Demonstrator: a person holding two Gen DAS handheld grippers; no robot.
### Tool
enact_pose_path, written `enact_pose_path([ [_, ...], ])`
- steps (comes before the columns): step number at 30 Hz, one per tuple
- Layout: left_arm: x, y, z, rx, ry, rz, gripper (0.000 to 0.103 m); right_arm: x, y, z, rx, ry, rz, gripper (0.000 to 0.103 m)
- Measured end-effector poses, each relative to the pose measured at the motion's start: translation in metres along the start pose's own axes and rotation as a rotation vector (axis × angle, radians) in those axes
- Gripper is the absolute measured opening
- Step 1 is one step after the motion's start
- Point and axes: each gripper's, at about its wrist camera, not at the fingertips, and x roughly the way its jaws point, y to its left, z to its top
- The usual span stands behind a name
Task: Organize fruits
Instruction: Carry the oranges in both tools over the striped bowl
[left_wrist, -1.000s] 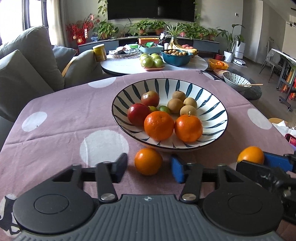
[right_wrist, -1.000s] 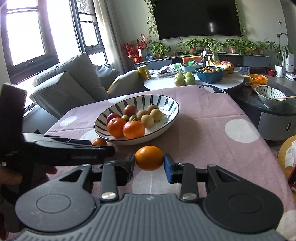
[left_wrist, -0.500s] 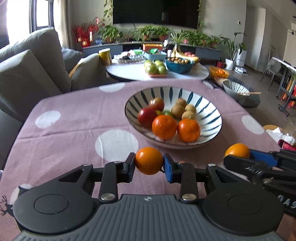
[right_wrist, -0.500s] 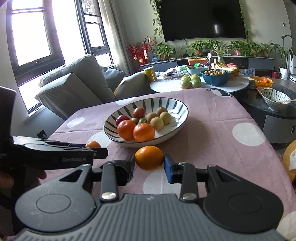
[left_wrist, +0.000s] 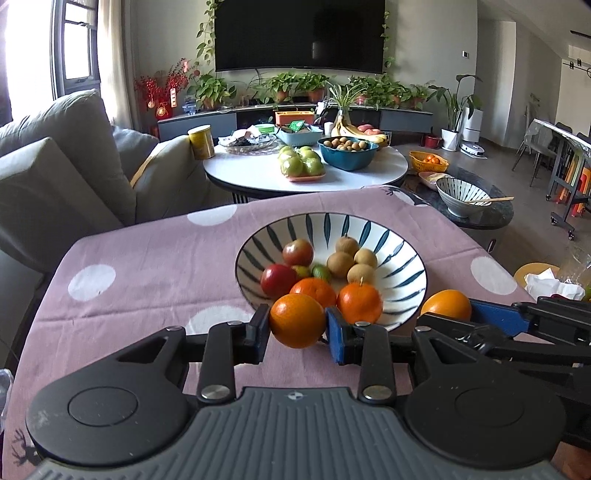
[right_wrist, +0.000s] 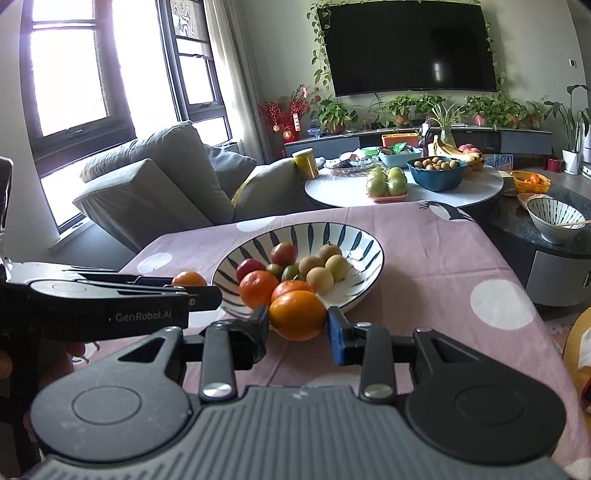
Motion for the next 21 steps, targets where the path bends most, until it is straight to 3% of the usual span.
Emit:
enact_pose_path([
  [17, 0.061, -0.009, 0.032, 0.028, 0.014, 0.0, 0.031, 0.044, -0.015, 0.019, 0.039, 0.023, -0.022, 0.003],
  [21, 0.063, -0.009, 0.032, 0.031, 0.008, -0.002, 0.038, 0.051, -0.017, 0.019, 0.043, 0.034, -0.024, 0.003],
])
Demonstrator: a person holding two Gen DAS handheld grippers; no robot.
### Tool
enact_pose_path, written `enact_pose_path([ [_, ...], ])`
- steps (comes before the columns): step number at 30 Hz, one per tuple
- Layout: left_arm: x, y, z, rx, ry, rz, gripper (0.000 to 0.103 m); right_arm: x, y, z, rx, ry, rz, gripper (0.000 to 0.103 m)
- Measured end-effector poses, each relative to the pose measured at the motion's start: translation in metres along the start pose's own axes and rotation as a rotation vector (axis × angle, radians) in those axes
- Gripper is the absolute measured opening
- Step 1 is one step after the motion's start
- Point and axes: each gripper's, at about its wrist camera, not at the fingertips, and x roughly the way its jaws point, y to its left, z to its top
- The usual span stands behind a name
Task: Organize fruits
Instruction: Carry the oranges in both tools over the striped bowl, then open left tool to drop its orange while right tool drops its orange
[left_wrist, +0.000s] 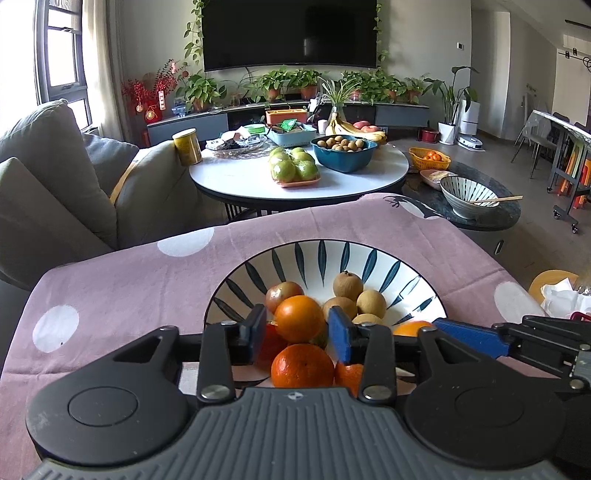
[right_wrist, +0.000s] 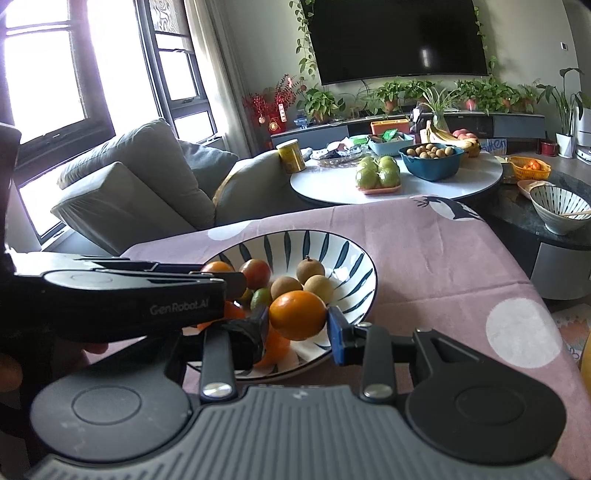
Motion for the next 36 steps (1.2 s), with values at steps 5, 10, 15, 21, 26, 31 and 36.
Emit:
enact_pose_path([
  [5, -0.003, 0.007, -0.003, -0.037, 0.005, 0.009, 0.045, 0.001, 0.0, -0.001, -0.007, -0.004, -0.011, 0.007],
  [10, -0.019, 0.017, -0.008, -0.074, -0.012, 0.028, 0.052, -0.006, 0.003, 0.0, -0.007, -0.012, -0.01, 0.007],
  [15, -0.04, 0.022, -0.017, -0.066, -0.029, 0.064, 0.053, -0.019, 0.009, 0.001, 0.0, -0.03, 0.01, 0.01],
  [21, -0.064, 0.029, -0.028, -0.111, -0.044, 0.072, 0.054, -0.038, 0.018, 0.0, -0.003, -0.051, 0.026, 0.015],
  [26, -0.081, 0.03, -0.033, -0.113, -0.056, 0.059, 0.054, -0.052, 0.026, -0.003, -0.012, -0.066, 0.029, 0.022],
  [31, -0.094, 0.028, -0.036, -0.111, -0.073, 0.053, 0.054, -0.063, 0.032, -0.006, -0.018, -0.076, 0.028, 0.025],
  [36, -0.106, 0.026, -0.039, -0.102, -0.087, 0.063, 0.055, -0.068, 0.036, -0.008, -0.021, -0.083, 0.022, 0.026],
])
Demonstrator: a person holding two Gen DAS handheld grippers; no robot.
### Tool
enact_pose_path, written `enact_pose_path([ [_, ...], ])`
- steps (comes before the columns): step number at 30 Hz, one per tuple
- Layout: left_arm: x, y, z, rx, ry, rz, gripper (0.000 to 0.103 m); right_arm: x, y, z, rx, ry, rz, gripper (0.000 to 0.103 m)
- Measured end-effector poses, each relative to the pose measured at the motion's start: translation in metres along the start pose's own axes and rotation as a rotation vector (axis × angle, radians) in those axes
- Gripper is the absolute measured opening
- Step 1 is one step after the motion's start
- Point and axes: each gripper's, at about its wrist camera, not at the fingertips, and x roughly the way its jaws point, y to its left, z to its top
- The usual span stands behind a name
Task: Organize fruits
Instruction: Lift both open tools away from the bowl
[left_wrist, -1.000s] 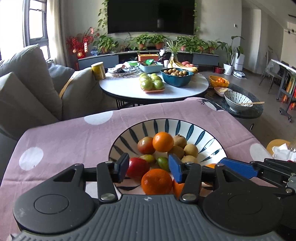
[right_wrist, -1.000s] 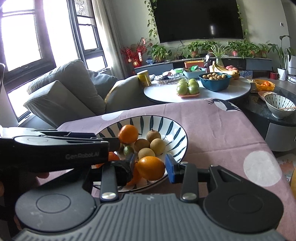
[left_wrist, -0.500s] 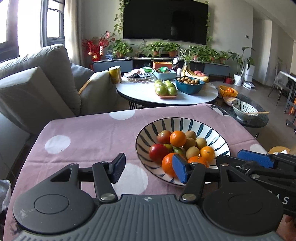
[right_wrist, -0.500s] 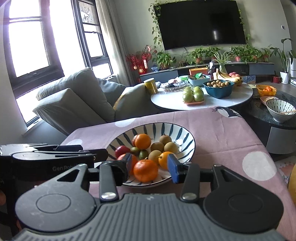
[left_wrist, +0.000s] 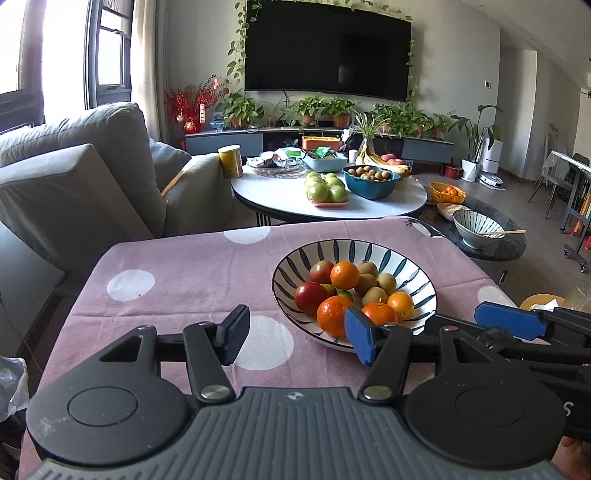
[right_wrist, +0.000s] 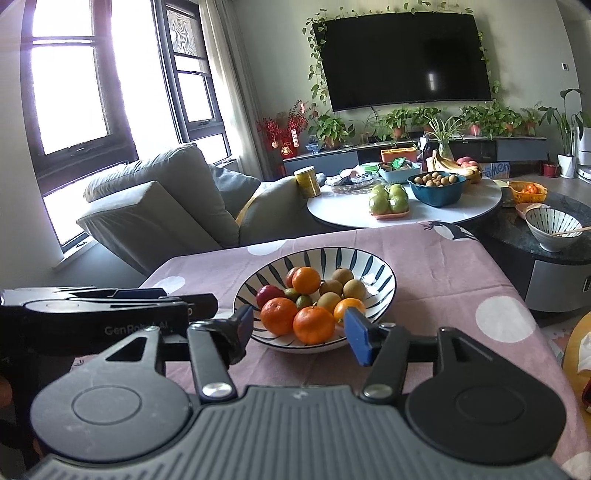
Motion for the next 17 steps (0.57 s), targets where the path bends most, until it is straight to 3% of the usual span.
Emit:
enact_pose_path([
  [17, -0.015, -0.004, -0.012, 0.017, 0.003, 0.005, 0.055, -0.009, 0.003, -0.004, 0.006, -0.019, 0.001, 0.033],
])
